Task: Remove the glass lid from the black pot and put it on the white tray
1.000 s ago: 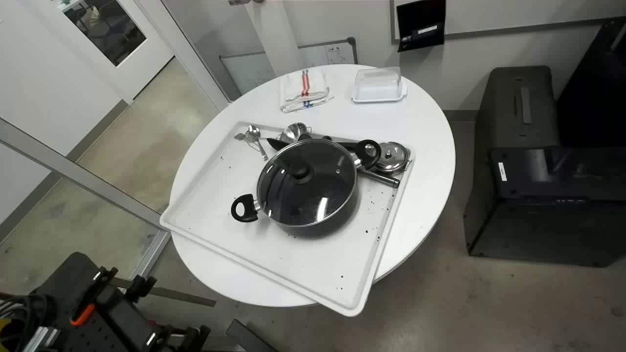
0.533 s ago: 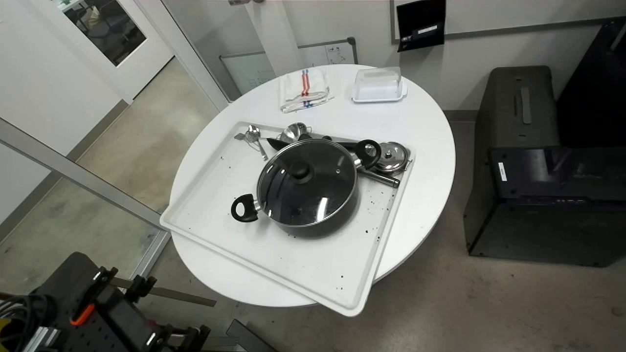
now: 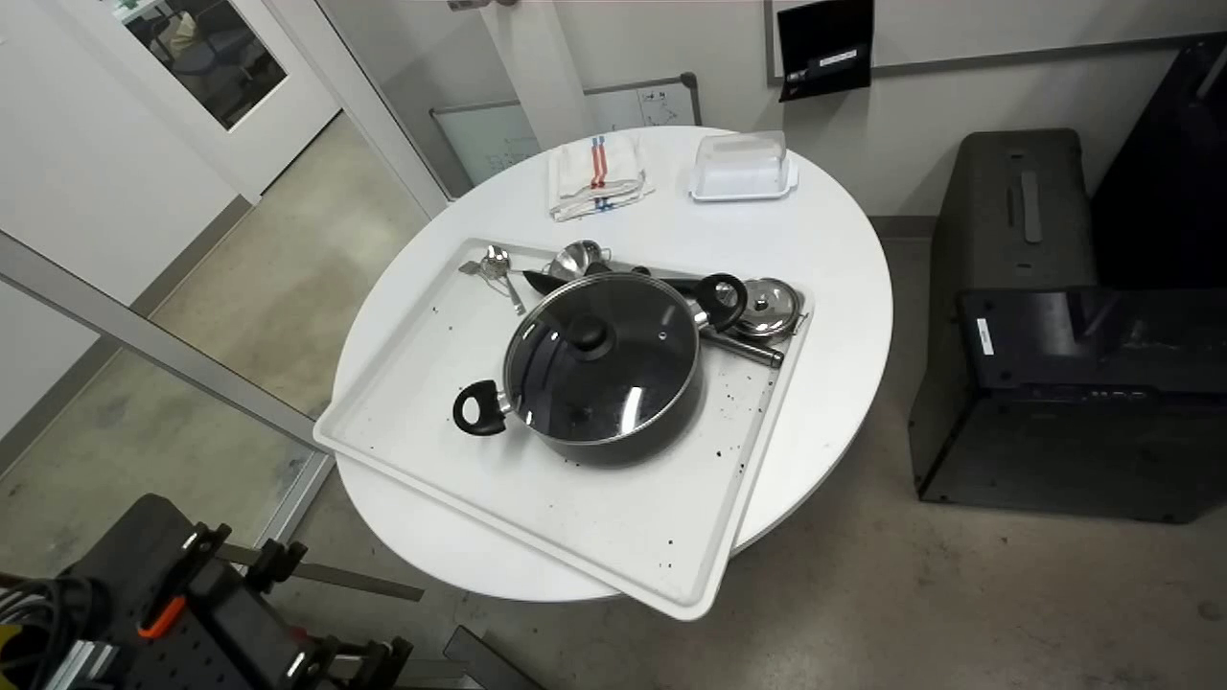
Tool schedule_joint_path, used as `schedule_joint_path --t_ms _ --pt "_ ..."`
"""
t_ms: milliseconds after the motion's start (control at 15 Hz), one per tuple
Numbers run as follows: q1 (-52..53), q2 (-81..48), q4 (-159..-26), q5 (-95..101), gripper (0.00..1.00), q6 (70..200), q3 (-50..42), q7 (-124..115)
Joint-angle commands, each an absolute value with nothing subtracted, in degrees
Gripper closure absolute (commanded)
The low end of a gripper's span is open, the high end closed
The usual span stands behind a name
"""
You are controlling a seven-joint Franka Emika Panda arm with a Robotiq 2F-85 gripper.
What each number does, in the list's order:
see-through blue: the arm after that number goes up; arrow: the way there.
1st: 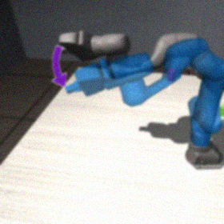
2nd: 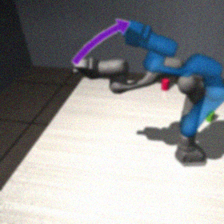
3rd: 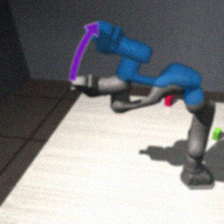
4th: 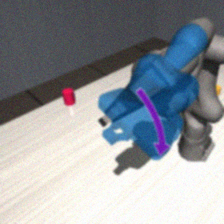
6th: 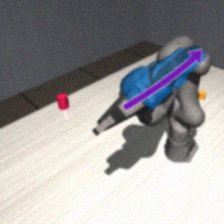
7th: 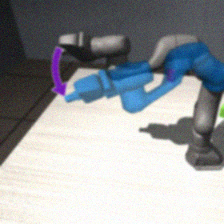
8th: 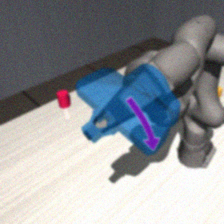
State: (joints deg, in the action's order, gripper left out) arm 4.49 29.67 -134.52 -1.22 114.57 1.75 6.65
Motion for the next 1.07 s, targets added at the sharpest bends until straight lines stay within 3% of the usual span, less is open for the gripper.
schedule_joint_path --t_ms 0,1000 --pt "3.83 26.17 -133.07 -0.72 0.0 115.76 2.1 4.76" --pt "-1.39 -0.7 -125.06 2.77 0.0 128.61 0.82 -8.57"
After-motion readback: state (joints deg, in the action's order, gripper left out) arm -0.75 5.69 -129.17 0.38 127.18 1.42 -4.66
